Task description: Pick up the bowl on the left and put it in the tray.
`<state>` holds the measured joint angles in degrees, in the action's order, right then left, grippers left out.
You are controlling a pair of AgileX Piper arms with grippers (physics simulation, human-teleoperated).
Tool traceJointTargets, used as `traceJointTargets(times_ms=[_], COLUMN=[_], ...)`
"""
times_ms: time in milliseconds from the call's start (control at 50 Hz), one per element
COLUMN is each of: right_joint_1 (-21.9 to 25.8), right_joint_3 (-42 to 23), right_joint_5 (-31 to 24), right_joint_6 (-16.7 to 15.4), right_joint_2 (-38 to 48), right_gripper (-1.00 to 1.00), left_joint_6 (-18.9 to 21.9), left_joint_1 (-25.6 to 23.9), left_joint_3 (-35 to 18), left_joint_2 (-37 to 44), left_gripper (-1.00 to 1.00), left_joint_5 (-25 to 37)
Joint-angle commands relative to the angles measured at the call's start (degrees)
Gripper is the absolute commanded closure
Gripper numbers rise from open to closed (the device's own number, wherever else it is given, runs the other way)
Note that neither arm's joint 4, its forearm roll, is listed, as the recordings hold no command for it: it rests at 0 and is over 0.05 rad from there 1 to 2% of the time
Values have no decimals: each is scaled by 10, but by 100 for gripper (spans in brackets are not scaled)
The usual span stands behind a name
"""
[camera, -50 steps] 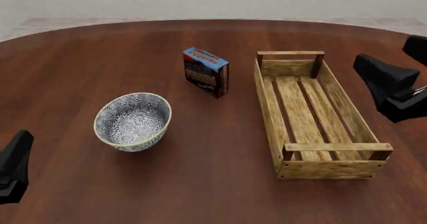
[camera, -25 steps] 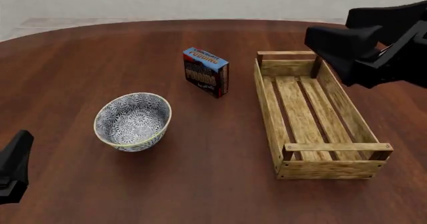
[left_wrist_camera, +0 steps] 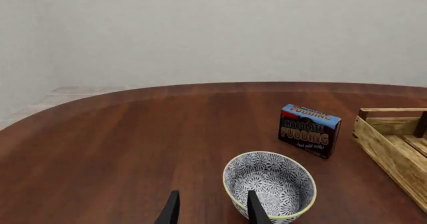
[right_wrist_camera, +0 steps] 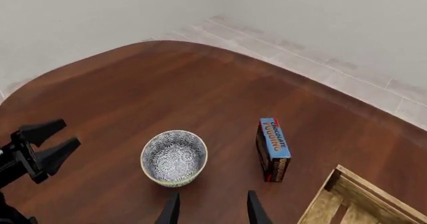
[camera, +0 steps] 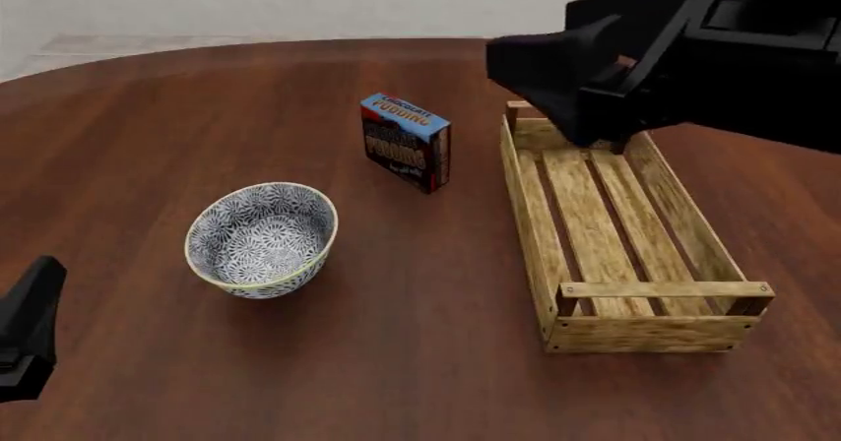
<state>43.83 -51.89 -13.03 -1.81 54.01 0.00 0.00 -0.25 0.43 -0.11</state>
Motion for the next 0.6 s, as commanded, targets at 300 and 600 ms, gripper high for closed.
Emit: traceJointTargets(times_ms=[300, 600], right_joint_1=[75, 101], right_joint_3=[-60, -79], right_joint_5=[3, 11], right_joint_6=[20, 26], right_joint_2=[97, 152], right_gripper=[-100, -100], left_joint_6=[0, 0], left_joint_1=[0, 0], left_joint_3=[0, 0], left_joint_2=[0, 0], left_gripper=[-100, -100], left_joint_5=[0, 0])
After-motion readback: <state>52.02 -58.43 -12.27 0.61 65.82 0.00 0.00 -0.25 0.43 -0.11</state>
